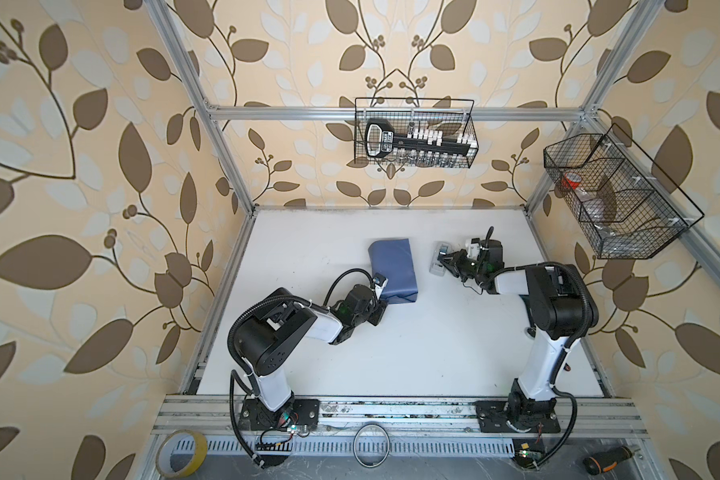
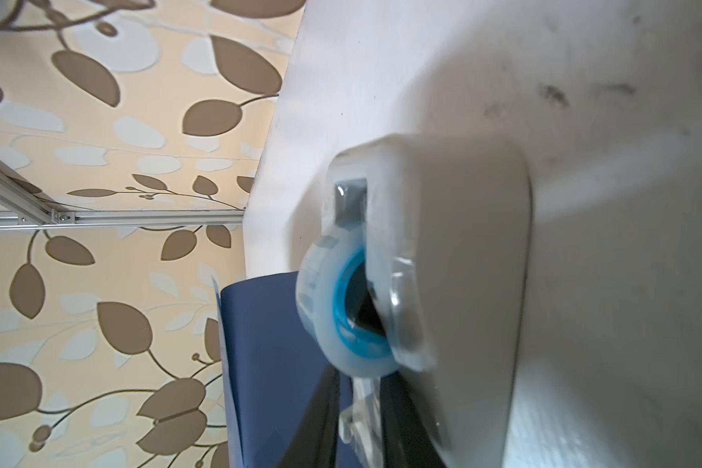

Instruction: Wrap the gift box in paper

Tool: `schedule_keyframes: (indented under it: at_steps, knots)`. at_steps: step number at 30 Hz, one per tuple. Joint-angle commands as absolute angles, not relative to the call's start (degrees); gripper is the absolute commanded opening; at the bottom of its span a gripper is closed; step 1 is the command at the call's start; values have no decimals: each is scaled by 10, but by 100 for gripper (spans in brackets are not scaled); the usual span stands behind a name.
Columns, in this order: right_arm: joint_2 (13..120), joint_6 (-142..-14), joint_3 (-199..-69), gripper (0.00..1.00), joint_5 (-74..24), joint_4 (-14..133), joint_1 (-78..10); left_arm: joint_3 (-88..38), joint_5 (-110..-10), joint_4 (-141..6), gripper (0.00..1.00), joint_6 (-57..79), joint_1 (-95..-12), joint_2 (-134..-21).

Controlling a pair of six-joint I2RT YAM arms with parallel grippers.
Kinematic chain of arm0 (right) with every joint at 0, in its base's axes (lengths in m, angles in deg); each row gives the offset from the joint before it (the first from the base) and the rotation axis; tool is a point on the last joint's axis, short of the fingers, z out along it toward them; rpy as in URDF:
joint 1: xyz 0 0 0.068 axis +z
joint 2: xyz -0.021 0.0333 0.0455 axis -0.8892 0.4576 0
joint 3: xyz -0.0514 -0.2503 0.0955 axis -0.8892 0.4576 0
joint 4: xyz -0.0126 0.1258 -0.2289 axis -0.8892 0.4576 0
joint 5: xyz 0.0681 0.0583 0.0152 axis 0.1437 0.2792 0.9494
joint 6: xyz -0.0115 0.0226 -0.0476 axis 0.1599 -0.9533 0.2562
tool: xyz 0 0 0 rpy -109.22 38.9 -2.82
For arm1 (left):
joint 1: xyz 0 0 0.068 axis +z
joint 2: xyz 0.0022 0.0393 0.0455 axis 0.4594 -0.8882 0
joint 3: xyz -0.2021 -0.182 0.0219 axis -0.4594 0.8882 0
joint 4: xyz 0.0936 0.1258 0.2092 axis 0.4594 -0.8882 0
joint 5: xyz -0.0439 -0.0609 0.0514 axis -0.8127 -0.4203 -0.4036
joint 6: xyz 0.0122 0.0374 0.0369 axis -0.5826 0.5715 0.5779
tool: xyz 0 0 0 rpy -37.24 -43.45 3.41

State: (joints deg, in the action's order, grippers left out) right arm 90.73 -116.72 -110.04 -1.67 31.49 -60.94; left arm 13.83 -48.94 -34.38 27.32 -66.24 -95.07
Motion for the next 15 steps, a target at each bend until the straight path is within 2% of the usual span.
schedule_keyframes:
  at_steps: [1,15]
  knots:
    - [924,-1176,-1084,18,-4,322,-608,137,-499,-325,53,267,-654,-946]
    - [905,-1202,-1076,5,14,286,-608,138,-498,-325,53,267,-655,-946]
